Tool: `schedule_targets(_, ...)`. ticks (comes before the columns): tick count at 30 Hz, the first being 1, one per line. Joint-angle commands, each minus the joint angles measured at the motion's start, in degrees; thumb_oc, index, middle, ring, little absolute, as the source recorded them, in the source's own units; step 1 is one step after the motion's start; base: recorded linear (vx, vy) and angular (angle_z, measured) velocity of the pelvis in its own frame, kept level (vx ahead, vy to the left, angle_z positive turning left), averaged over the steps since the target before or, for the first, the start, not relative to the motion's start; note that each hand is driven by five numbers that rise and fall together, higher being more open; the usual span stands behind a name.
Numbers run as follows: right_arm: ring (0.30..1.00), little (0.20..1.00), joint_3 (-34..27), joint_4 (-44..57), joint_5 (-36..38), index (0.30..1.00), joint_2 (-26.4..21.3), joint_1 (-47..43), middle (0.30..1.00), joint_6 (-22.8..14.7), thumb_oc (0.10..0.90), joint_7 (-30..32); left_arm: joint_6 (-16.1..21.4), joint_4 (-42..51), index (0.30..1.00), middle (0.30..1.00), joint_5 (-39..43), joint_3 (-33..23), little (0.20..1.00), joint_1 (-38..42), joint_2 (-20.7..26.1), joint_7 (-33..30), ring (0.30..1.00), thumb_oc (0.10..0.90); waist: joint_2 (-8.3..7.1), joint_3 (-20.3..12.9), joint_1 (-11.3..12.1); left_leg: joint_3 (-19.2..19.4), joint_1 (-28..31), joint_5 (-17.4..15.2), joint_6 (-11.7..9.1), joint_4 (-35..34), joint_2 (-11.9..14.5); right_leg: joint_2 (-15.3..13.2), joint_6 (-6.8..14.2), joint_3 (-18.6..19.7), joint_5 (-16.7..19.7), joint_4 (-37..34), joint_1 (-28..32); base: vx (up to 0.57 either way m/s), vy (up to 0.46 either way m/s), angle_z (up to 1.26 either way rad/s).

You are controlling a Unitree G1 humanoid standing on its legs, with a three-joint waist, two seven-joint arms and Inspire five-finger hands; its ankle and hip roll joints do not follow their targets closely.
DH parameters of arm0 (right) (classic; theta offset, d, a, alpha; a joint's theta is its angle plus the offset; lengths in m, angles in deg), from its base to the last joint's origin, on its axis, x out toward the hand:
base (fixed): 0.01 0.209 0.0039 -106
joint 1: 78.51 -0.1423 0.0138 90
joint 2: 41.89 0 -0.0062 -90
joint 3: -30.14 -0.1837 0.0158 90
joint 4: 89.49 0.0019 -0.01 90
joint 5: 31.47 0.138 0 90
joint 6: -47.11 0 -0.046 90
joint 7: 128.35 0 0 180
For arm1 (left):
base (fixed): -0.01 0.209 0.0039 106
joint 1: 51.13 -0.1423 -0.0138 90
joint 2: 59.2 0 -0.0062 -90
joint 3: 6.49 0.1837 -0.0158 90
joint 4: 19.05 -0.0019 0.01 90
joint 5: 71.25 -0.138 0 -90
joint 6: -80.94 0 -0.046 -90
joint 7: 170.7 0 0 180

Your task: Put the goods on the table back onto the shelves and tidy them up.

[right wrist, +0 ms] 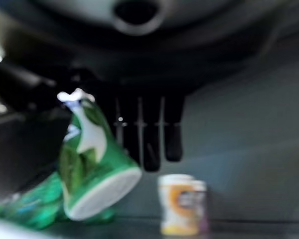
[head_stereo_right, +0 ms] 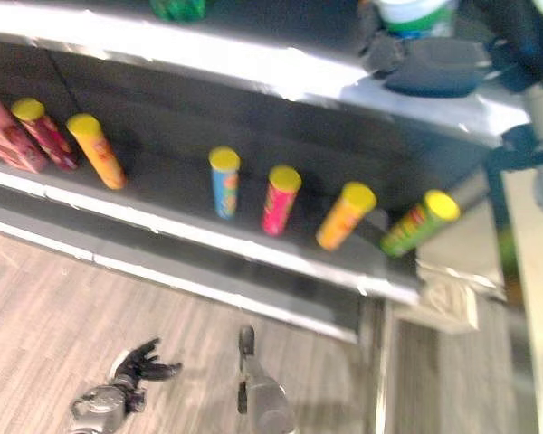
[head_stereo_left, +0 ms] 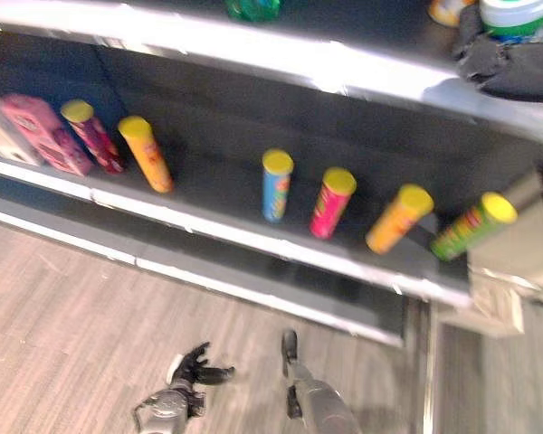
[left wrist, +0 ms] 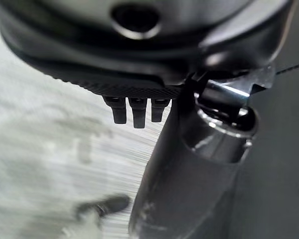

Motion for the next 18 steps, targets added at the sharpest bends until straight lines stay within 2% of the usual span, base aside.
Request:
schedule_targets(1, 0.300, 0.300, -8.3, 0.0, 0.7, 0.300, 0.2, -8.3, 0.300, -0.9, 0.400, 4.2, 2.7, 3.9, 0.900, 0.900, -1.3, 2.2, 0.900, -1.3, 5.9, 0.1, 0.900, 0.800, -5.18, -0.8, 1.0, -2.9, -13.7, 0.7, -2.2, 18.6, 4.2, -5.0, 13.0, -3.5, -9.5, -3.2, 10.9, 0.08, -0.250, 0.55)
schedule_targets(2, 0.300, 0.300, -9.6, -0.1, 0.5, 0.300, 0.3, -7.2, 0.300, -1.1, 0.400, 4.3, 2.6, 4.1, 0.900, 0.900, -1.2, 2.0, 0.900, -1.6, 5.9, 0.2, 0.900, 0.800, -5.58, -0.8, 1.3, -3.4, -15.3, 3.9, -3.6, 20.1, 6.6, -5.0, 12.6, -4.6, -10.2, -3.5, 11.8, 0.00, -0.116, 0.59)
schedule_targets(3, 0.300, 0.300, -10.7, 0.1, 0.5, 0.300, 0.4, -6.1, 0.300, -1.2, 0.400, 4.2, 2.6, 4.2, 0.900, 0.900, -1.2, 2.2, 0.900, -1.6, 6.1, 0.2, 0.900, 0.800, -5.52, -0.8, 1.2, -3.9, -15.6, 3.9, -3.9, 20.6, 7.0, -4.7, 12.3, -5.0, -10.3, -3.5, 11.9, 0.08, -0.020, 0.33)
schedule_targets(4, 0.300, 0.300, -11.4, 0.2, 0.7, 0.300, 0.5, -5.2, 0.300, -1.4, 0.400, 4.0, 2.4, 4.3, 0.900, 0.900, -0.4, 1.9, 0.900, -1.8, 5.8, 0.5, 0.900, 0.800, -4.91, -1.4, 0.6, -3.5, -14.8, 3.3, -4.1, 18.2, 8.8, -4.1, 12.8, -5.3, -11.8, -3.8, 13.0, 0.10, 0.027, 0.02)
schedule_targets(5, 0.300, 0.300, -11.5, 1.1, 0.8, 0.300, 1.1, -4.0, 0.300, -1.7, 0.400, 3.3, 2.4, 4.2, 0.900, 0.900, -0.4, 2.1, 0.900, -2.0, 6.0, -0.1, 0.900, 0.800, -4.19, -1.5, 1.9, -5.8, -14.2, 4.1, -3.1, 13.6, 8.4, -3.8, 12.9, -5.1, -12.0, -3.7, 13.4, 0.14, 0.076, -0.01)
schedule_targets(6, 0.300, 0.300, -10.4, 0.9, 0.6, 0.300, 1.6, -4.6, 0.300, -1.7, 0.400, 3.5, 2.7, 4.4, 0.900, 0.900, -0.6, 2.3, 0.900, -2.1, 6.4, -0.2, 0.900, 0.800, -4.23, -1.9, 2.9, -9.0, -13.6, 4.7, -2.5, 10.0, 6.9, -3.8, 12.8, -4.3, -12.0, -3.8, 13.2, 0.13, 0.104, 0.03)
schedule_targets(7, 0.300, 0.300, -9.6, 1.2, 0.5, 0.300, 1.7, -4.9, 0.300, -1.8, 0.400, 3.2, 2.4, 4.6, 0.900, 0.900, -0.2, 2.5, 0.900, -2.5, 6.4, -0.2, 0.900, 0.800, -4.03, -2.8, 2.9, -11.9, -12.1, 2.8, -1.4, 5.0, 5.1, -3.8, 12.8, -3.4, -11.9, -3.4, 13.1, 0.21, 0.161, -0.63)
schedule_targets(8, 0.300, 0.300, -11.0, 1.5, 0.1, 0.300, 2.5, -4.0, 0.300, -1.5, 0.400, 3.7, 2.2, 4.5, 0.900, 0.900, -0.5, 2.3, 0.900, -2.2, 6.2, 0.0, 0.900, 0.800, -3.20, -4.1, 2.3, -11.1, -10.8, 2.9, -0.4, 1.2, 3.7, -3.9, 12.9, -3.1, -12.0, -3.0, 12.8, 0.20, 0.186, -1.04)
schedule_targets(10, 0.300, 0.300, -11.7, 2.6, -0.6, 0.300, 4.1, -4.2, 0.300, -1.2, 0.400, 4.2, 2.2, 4.4, 0.900, 0.900, -1.7, 2.1, 0.900, -2.7, 6.6, 0.3, 0.900, 0.800, -2.42, -5.4, 1.9, -9.0, -8.9, 3.5, 0.4, -2.8, 1.9, -4.3, 13.6, -1.8, -11.2, -2.7, 11.9, 0.13, 0.204, -0.89)
schedule_targets(18, 0.300, 0.300, -6.8, 2.7, -2.0, 0.300, 6.3, -8.8, 0.300, -0.8, 0.400, 4.4, 2.3, 3.0, 0.900, 0.900, -2.6, 0.8, 0.900, -3.4, 7.6, -0.2, 0.900, 0.800, -1.86, -5.7, 2.4, -7.0, -7.8, 3.3, 2.2, -5.4, 0.1, -5.8, 15.3, 1.2, -9.8, -1.0, 9.9, 0.00, 0.103, -0.35)
